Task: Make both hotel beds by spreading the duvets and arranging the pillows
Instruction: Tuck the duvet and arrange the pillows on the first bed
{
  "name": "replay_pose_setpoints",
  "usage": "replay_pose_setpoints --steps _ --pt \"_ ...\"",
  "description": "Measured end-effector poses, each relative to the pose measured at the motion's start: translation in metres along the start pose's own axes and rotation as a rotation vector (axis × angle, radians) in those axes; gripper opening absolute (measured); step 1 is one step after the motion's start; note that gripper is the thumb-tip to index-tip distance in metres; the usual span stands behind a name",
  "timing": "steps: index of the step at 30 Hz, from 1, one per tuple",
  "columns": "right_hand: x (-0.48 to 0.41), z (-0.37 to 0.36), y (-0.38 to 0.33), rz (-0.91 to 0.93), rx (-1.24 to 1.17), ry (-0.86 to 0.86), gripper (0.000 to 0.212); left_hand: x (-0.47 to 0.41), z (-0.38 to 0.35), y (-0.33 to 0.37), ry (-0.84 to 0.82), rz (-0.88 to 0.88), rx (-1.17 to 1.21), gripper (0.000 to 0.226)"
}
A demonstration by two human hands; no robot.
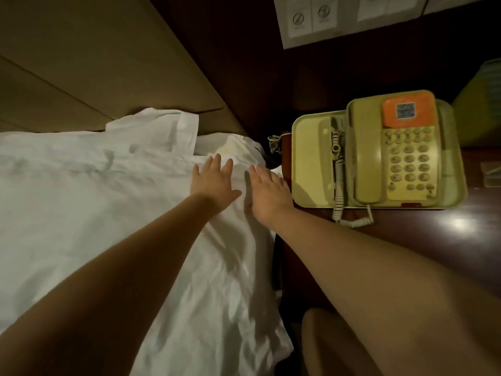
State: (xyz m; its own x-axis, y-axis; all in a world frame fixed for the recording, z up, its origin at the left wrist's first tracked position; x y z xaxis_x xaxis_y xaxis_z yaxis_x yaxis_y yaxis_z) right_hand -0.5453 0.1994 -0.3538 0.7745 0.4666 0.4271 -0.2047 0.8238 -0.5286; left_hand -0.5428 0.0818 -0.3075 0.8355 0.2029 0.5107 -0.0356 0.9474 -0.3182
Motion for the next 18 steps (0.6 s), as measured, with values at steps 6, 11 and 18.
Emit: replay_pose_setpoints --steps 6,11,18 --pt "-0.037 -0.015 -0.003 0.041 0.005 -0.061 0.105 -0.048 -0.018 0.001 -0.101 -0.06 -0.087 0.076" --pt "-0.048 -0.019 -0.003 0.073 0.008 -0.073 0.115 -0.058 -0.021 -0.008 -0.079 0.05 -0.044 0.096" --pt "-0.027 -0.001 -0.006 0.058 0.014 -0.083 0.095 -0.035 -0.009 -0.007 -0.102 -0.045 0.013 0.064"
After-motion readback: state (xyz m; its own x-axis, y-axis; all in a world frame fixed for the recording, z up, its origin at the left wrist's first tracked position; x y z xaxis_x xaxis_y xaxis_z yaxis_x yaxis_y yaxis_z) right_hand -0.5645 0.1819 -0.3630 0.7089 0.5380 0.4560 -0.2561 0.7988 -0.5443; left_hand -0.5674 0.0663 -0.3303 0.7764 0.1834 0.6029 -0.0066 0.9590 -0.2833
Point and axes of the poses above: each hand's wrist, its own x-axis away from the middle knuckle, its own z-axis out of the back of the hand, y = z × x, the point moved 3 cm from there along -x, towards the middle knuckle, and after that the axes turned 3 degrees about -z, right-handed, at the moved point
